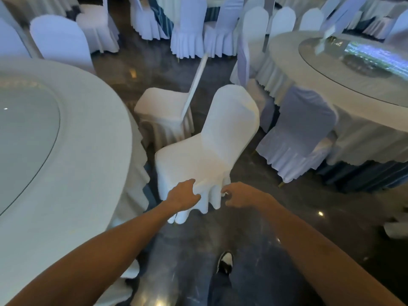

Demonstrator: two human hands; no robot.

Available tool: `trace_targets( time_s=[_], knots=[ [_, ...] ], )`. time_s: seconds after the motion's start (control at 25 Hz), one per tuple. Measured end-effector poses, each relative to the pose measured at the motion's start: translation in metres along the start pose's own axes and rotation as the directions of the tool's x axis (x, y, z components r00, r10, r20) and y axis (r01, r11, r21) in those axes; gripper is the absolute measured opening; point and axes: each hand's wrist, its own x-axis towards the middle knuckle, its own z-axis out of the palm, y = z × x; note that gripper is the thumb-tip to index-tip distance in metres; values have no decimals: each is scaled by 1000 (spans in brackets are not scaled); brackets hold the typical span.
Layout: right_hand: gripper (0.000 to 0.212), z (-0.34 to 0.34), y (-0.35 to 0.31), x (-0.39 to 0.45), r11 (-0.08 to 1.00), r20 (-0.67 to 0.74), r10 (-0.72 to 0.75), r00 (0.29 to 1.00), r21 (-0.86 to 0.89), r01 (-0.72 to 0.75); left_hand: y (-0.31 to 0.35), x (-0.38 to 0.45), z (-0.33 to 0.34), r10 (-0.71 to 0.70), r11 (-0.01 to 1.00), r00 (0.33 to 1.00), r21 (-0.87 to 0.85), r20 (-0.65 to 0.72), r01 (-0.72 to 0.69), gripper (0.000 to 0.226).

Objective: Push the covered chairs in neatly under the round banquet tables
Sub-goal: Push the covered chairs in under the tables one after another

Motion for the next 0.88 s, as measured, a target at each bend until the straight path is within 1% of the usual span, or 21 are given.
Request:
trace_targets(
  time_s=[0.12,0.2,0.28,0.36,0.48,0.64,0.76,0.8,0.88],
  knots=[
    [57,-55,52,35,999,-100,-36,994,-28,33,51,57,-10,-35,999,997,-41,-71,32,72],
    [56,-99,86,55,996,-152,-66,986,-69,56,90,96,-18,-41,998,990,-48,-138,34,73],
    [54,-138,115,74,992,-221,-112,969,-86,95,126,129,-30,-41,995,981,-93,-188,24,71],
    [51,-170,136,91,990,-278,-132,951,-80,114,152,160,-37,-46,995,978,-94,-204,28,68],
    [50,-221,177,135,977,-344,-205,916,-135,167,185,226,-45,-85,990,973,-125,-214,59,68],
    [51,-281,227,212,945,-344,-294,892,-247,216,222,320,-46,-144,978,973,-177,-179,112,71],
    [54,-318,258,275,908,-313,-362,878,-334,255,243,391,-39,-205,936,971,-315,-124,158,76],
    [57,-332,266,295,891,-286,-387,877,-362,275,250,414,-37,-236,909,967,-372,-95,186,79],
    [61,-356,284,334,832,-185,-450,874,-443,335,267,457,-31,-279,863,960,-446,-26,239,84]
  ],
)
